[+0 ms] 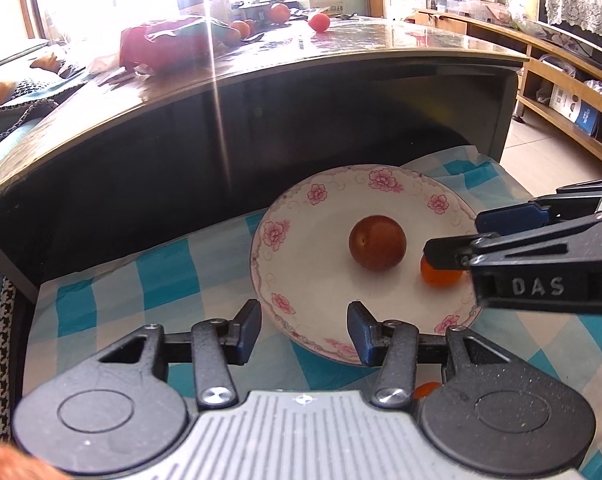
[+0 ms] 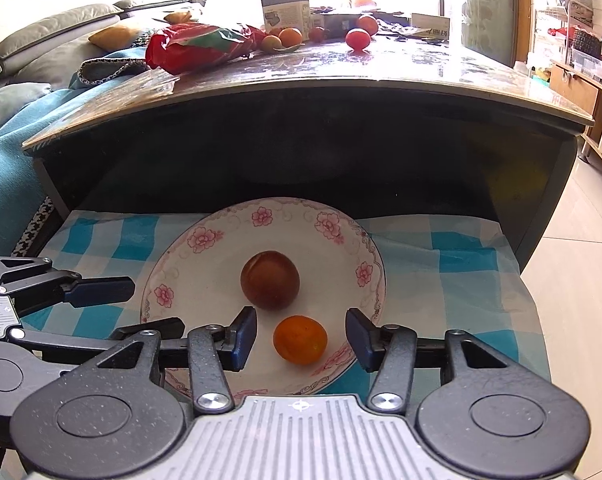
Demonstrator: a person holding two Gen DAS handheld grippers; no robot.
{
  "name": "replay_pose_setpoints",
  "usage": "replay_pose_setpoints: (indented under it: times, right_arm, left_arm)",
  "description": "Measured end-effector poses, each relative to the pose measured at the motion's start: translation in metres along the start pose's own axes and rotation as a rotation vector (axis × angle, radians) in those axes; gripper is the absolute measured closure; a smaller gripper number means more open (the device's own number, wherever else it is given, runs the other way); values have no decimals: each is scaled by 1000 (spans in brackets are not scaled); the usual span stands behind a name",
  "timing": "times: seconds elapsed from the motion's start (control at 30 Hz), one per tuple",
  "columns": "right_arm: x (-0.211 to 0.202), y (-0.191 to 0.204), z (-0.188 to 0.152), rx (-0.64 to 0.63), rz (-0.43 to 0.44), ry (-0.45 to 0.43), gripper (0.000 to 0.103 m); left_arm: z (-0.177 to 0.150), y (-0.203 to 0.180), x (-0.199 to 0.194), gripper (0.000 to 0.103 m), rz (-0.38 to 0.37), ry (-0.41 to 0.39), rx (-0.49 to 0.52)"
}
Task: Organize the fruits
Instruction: 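Open the left tool to drop the plum in the bowl while the right tool releases the tangerine, then lift both open tools away from the bowl toward the remaining fruits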
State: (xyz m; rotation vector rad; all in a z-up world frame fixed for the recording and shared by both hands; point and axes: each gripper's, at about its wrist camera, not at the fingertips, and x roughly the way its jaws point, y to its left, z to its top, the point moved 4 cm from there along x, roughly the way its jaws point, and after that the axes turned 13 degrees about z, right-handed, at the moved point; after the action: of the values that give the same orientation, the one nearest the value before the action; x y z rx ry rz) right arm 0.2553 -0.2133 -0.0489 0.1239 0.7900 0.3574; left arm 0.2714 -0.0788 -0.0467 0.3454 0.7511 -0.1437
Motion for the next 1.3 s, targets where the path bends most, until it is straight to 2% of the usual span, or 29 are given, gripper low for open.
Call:
replay_pose_setpoints:
  times: [0.23, 0.43, 0.83, 1.0, 1.3]
  right_arm:
    - [-22, 4, 7, 32, 12, -44, 58]
    - [-41, 15, 1, 27, 16, -47, 58]
    - [-61, 71, -63, -9, 43, 86, 58]
    - [-68, 92, -89, 10, 79, 126, 58]
    - [-34, 112, -103, -47, 144, 179, 58]
  left_arm:
    - [-9, 20, -21, 46, -9, -10, -37]
    - [-32, 39, -46, 46, -20, 1, -57]
    - [-101, 71, -92, 45, -56, 65, -104]
    - [-129, 81, -89, 42, -52, 123, -151]
    - [-134, 79, -74, 42, -45, 101, -96]
